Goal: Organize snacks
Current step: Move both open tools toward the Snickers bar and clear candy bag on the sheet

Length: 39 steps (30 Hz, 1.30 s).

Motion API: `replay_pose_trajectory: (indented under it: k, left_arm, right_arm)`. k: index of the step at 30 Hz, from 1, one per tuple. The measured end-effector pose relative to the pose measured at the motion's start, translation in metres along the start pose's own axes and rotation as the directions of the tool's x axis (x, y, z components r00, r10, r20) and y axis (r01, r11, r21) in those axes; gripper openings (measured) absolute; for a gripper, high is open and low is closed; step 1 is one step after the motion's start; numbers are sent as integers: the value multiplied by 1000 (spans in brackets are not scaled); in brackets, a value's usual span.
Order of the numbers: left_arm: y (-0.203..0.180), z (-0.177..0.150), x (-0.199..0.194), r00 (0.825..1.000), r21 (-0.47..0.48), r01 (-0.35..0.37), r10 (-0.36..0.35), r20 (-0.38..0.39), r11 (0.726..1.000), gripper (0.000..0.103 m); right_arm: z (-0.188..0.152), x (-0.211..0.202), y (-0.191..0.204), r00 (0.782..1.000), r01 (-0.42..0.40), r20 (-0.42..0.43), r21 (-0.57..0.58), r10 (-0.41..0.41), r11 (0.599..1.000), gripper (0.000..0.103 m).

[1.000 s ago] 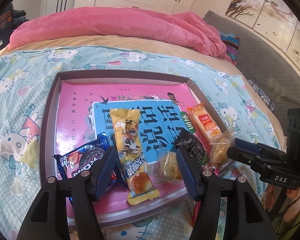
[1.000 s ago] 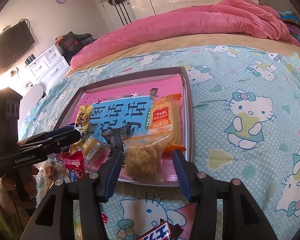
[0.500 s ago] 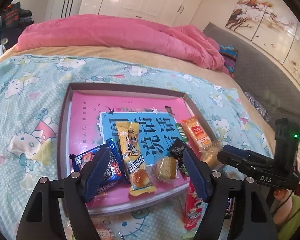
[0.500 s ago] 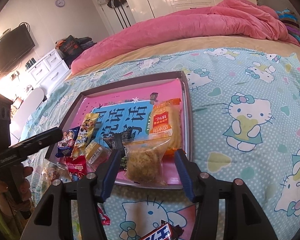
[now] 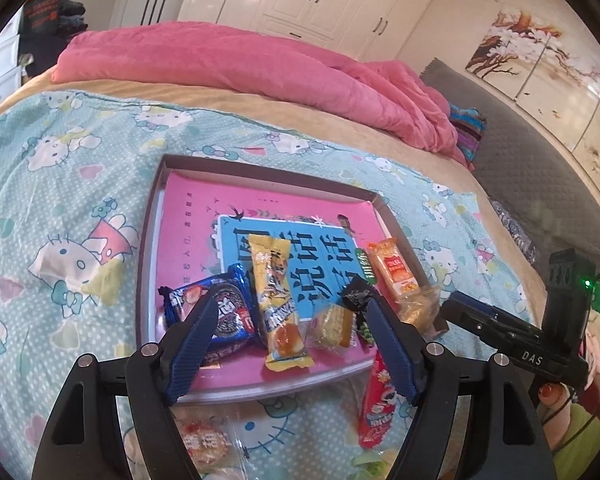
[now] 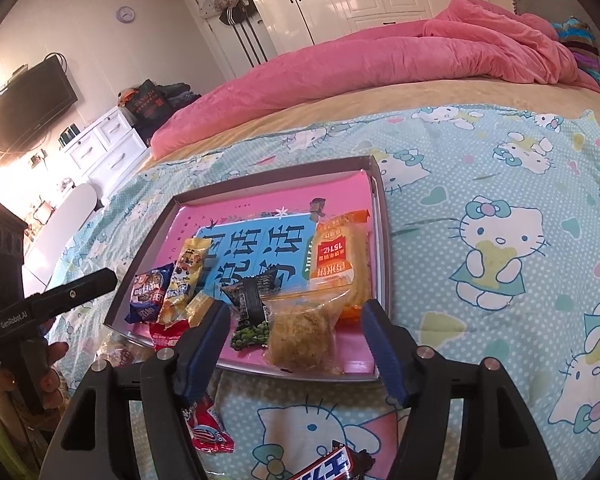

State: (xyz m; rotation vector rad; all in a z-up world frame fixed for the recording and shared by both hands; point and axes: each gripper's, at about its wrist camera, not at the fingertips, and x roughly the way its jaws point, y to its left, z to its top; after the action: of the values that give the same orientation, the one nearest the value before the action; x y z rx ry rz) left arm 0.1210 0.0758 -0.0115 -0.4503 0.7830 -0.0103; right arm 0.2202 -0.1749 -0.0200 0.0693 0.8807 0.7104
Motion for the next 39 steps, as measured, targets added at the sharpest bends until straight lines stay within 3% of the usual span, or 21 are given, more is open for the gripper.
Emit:
replay_pose_trajectory:
  k: [26, 39]
  left_arm:
    - [-45, -40, -7, 989, 108, 97, -83, -123, 989, 78]
    - [-56, -58, -2, 980, 138, 74, -47, -195, 988, 78]
  right_arm:
    - [-12, -17, 3, 1000, 17, -7, 1, -17, 1000, 69]
    - [-20, -22, 1, 997, 64, -44, 18, -63, 998, 69]
